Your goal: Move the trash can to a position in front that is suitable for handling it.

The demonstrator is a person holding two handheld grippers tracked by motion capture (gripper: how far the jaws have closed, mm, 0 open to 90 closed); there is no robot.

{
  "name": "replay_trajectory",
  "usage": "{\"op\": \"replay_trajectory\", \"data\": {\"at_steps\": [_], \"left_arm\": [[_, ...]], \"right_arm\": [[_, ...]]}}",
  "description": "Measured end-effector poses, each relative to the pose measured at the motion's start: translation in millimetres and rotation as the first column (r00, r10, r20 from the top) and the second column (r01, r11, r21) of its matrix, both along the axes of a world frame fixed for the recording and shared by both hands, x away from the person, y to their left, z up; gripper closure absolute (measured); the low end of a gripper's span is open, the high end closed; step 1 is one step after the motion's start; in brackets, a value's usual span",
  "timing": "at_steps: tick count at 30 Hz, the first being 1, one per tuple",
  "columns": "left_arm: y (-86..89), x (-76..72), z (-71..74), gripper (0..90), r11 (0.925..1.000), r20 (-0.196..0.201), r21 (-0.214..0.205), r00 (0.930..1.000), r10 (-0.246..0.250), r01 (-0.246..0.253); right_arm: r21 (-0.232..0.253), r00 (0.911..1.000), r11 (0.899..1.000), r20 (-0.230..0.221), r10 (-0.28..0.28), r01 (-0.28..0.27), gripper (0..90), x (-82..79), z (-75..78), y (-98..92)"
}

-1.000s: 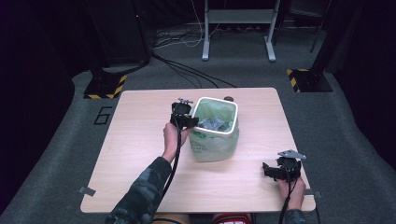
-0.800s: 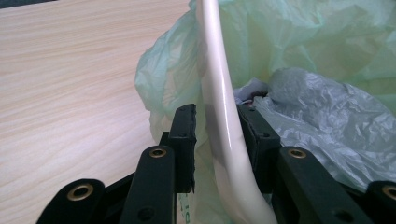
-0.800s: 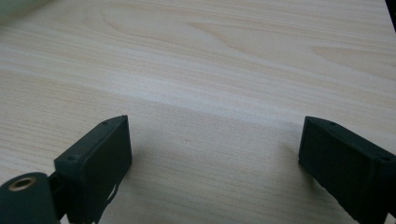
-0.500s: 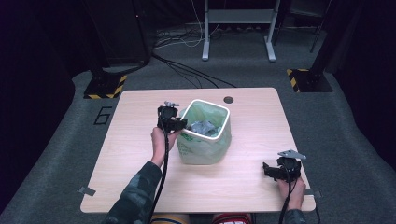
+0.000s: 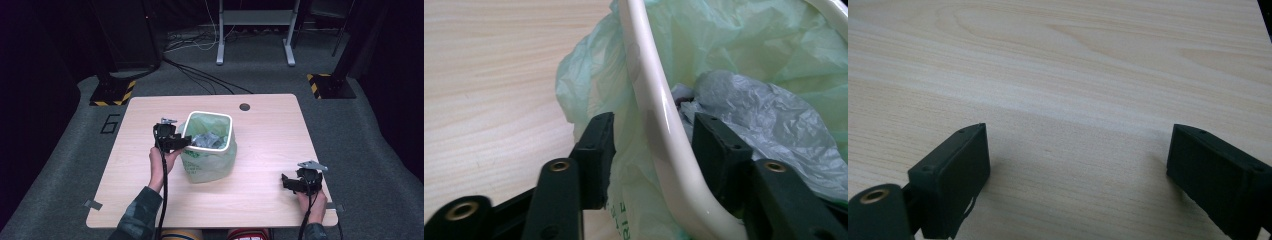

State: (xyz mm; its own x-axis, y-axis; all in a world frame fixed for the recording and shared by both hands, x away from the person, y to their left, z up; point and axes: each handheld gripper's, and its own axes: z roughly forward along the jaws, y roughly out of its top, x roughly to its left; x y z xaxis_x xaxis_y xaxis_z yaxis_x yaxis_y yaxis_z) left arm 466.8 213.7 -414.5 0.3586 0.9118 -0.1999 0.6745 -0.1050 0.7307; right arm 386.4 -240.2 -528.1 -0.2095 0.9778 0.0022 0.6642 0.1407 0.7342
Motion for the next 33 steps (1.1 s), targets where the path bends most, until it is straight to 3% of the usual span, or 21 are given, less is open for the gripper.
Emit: {"op": "replay_trajectory", "data": {"at_steps": [4, 13, 24, 28, 33], "left_arm": [[1.4, -6.1, -2.7, 46.9, 0.9990, -0.009, -0.043, 0.9999, -0.006, 0.005], [-8.1, -17.4, -7.9, 36.2, 0.9967, 0.014, -0.081, 0.9999, 0.005, -0.004], [-3.7, -17.7, -7.8, 28.1, 0.9964, 0.021, -0.079, 0.9994, -0.029, 0.031], [-1.4, -18.2, -5.4, 18.4, 0.9948, 0.036, -0.086, 0.9980, -0.052, 0.054], [1.3, -19.7, -2.8, 14.9, 0.9933, 0.050, -0.091, 0.9965, -0.066, 0.071]], "right_arm": [[-0.003, 1.0000, 1.000, 0.002, -0.001, 0.001, 9.1, -0.2, 0.0, 0.1], [-0.002, 1.0000, 1.000, 0.001, -0.001, 0.001, 9.3, -0.5, 0.0, 0.1], [-0.001, 1.0000, 1.000, 0.000, 0.007, -0.007, 9.3, -0.8, 0.1, -0.1], [0.002, 0.9999, 1.000, 0.000, 0.015, -0.015, 9.2, -0.7, 0.0, -0.4], [-0.002, 0.9999, 1.000, 0.000, 0.014, -0.014, 9.2, -0.9, 0.1, -0.1]]}}
